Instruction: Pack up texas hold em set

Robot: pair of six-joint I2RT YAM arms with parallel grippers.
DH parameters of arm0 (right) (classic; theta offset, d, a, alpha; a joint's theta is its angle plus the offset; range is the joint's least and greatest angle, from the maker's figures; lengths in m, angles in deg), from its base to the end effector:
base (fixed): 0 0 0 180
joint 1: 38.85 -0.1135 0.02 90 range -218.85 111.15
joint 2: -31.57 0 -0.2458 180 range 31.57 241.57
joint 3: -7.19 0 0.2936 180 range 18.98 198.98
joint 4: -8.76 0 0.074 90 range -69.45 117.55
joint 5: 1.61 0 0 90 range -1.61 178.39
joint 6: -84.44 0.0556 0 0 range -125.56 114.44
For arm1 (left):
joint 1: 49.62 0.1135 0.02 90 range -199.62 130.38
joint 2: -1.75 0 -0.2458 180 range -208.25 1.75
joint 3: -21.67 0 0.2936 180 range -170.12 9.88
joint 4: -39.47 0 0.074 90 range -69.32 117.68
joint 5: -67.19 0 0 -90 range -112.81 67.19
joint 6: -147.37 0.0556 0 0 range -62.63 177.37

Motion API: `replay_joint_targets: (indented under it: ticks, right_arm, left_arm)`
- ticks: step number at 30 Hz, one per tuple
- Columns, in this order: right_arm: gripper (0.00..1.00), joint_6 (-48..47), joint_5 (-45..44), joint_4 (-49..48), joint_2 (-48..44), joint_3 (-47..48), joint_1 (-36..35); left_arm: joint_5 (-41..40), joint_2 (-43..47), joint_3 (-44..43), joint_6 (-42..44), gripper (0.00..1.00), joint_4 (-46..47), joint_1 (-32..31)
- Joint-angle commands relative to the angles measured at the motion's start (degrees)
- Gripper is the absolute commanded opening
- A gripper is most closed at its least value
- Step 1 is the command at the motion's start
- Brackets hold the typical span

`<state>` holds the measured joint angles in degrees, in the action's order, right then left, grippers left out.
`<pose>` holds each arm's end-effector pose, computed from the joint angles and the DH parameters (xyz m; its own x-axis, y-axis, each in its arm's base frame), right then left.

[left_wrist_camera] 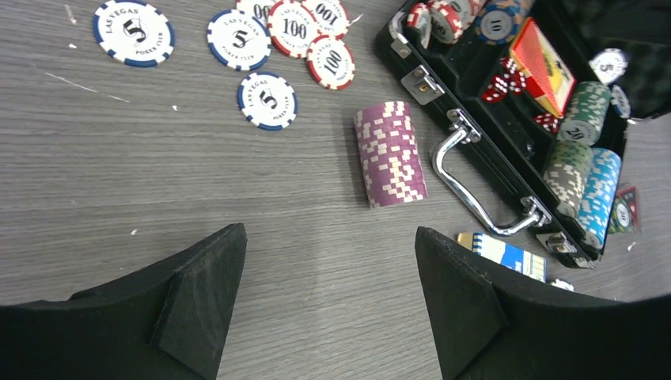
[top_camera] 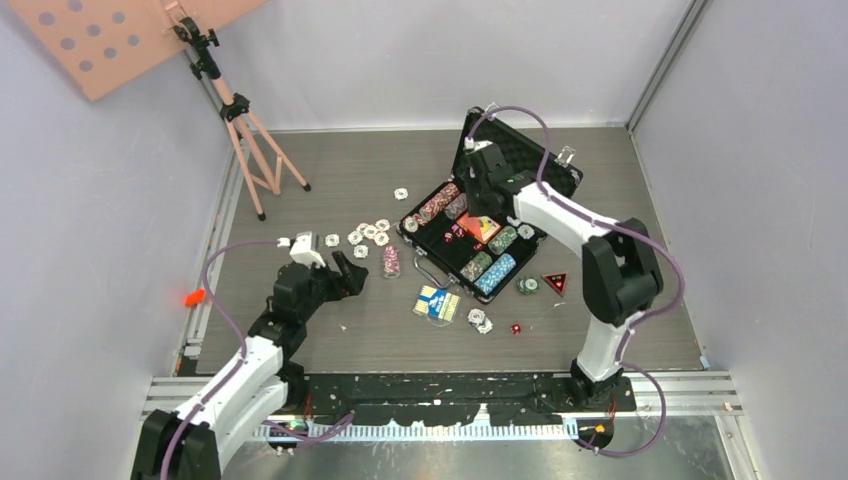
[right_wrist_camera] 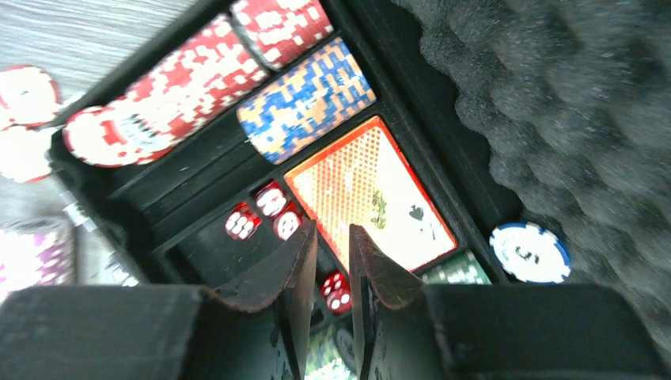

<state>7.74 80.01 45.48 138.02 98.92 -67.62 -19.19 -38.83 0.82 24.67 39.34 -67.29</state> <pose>0.4018 0.2114 0.1738 -0.7583 -0.1567 -0.6328 -0.2282 0.9731 0.0325 0.2195 -0.0736 0.1303 -0.4666 -0.4172 -0.7799 0.1277 0.8407 -0.5262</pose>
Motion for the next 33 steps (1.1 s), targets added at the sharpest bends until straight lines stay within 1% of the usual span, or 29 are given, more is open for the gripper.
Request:
replay_joint_targets:
  ticks: [1,4,8,9,11,14,17,20,24,27,29,31,33]
  right_arm:
    - [0.30,-1.23,3.17,-0.06,-9.43,-2.00,-0.14]
    - [0.31,-0.18,4.79,-0.87,-14.00,-5.70,-0.22]
    - [0.36,2.69,7.40,-2.30,-19.55,-9.93,-0.31]
    - [0.38,3.09,7.45,-2.53,-21.82,-10.66,-0.31]
    - [0.40,3.91,5.46,-2.35,-25.78,-13.21,-0.32]
    - [0.40,4.10,4.43,-1.41,-31.79,-15.44,-0.32]
    - [0.40,4.18,4.48,-0.51,-39.23,-17.65,-0.30]
    - [0.40,4.04,4.19,0.36,-46.18,-19.21,-0.31]
    - [0.40,3.52,3.29,0.49,-53.41,-21.72,-0.32]
    - [0.40,3.16,3.02,0.96,-57.01,-23.13,-0.25]
    - [0.40,2.78,2.64,1.01,-58.77,-24.26,-0.31]
    - [0.40,2.82,1.81,1.13,-59.72,-25.14,-0.32]
    - [0.40,3.03,1.83,1.58,-60.01,-25.40,-0.32]
  left_arm:
    - [-1.43,-5.42,-9.26,-0.02,0.81,-7.31,-0.53]
    - [-1.26,-10.99,-14.38,0.49,0.80,-10.91,-2.13]
    - [-3.07,-18.29,-20.33,1.15,0.79,-14.11,-5.92]
    - [-3.14,-19.97,-21.84,1.49,0.79,-15.03,-7.17]
    - [-5.96,-23.67,-24.60,2.03,0.79,-16.36,-9.63]
    - [-8.26,-28.00,-28.27,2.56,0.78,-17.55,-12.37]
    - [-8.54,-33.45,-31.55,2.96,0.75,-18.35,-13.44]
    - [-8.98,-39.05,-35.60,3.31,0.75,-20.20,-14.15]
    - [-11.69,-45.00,-40.03,3.88,0.75,-23.41,-14.67]
    - [-13.47,-48.14,-42.05,3.97,0.75,-24.63,-14.67]
    - [-13.59,-50.32,-43.06,3.97,0.71,-24.81,-14.67]
    - [-13.65,-51.81,-44.35,3.59,0.61,-25.87,-14.67]
    - [-13.57,-52.73,-44.96,2.85,0.59,-26.24,-14.67]
